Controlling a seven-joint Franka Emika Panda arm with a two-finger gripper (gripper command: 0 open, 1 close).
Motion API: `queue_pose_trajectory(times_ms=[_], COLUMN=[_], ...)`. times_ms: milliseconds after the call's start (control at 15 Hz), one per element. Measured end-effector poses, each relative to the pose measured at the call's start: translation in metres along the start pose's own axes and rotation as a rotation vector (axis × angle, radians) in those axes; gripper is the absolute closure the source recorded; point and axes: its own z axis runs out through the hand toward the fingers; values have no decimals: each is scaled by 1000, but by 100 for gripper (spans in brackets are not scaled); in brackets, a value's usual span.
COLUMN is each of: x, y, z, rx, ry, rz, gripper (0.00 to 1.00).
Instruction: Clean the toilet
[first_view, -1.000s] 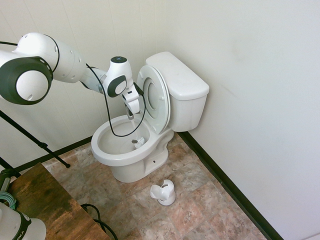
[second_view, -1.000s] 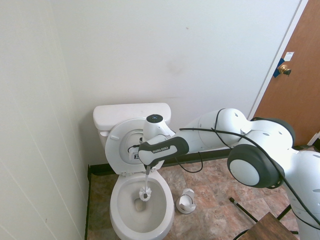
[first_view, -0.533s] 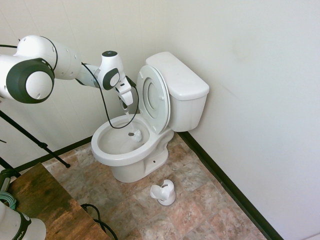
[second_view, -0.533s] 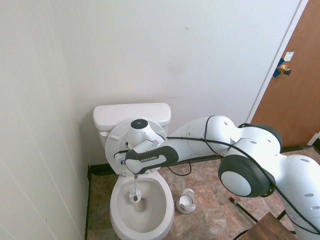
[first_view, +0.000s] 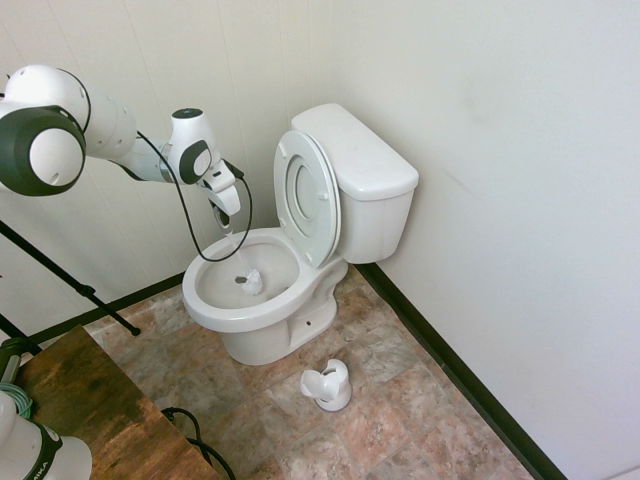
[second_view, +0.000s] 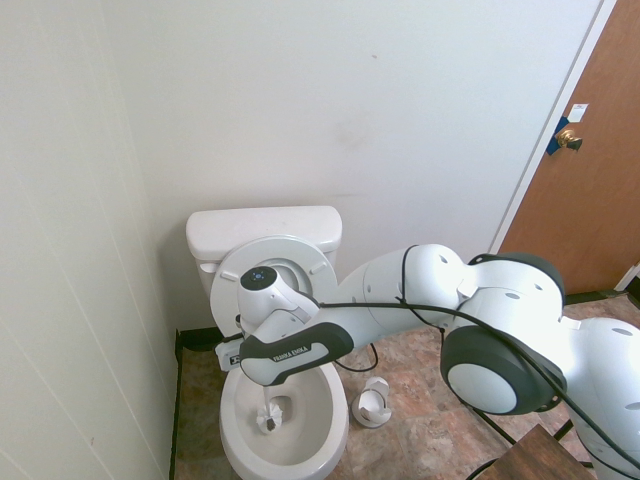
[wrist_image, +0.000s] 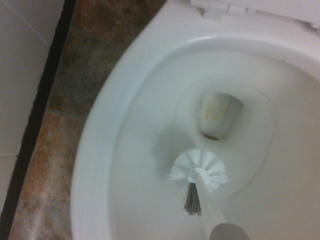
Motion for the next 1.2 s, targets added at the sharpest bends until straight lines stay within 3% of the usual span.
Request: queue_pose_trajectory(times_ms=[333,533,800,1000,1200], x=[27,60,65,98,152], y=[61,93,132,184,235], z=[-47,-97,-182,-232,-245], rx=[41,97,167,221,246], ry=[7,22,36,58,62], rz=[61,108,130,213,319], gripper=[100,100,100,100,100])
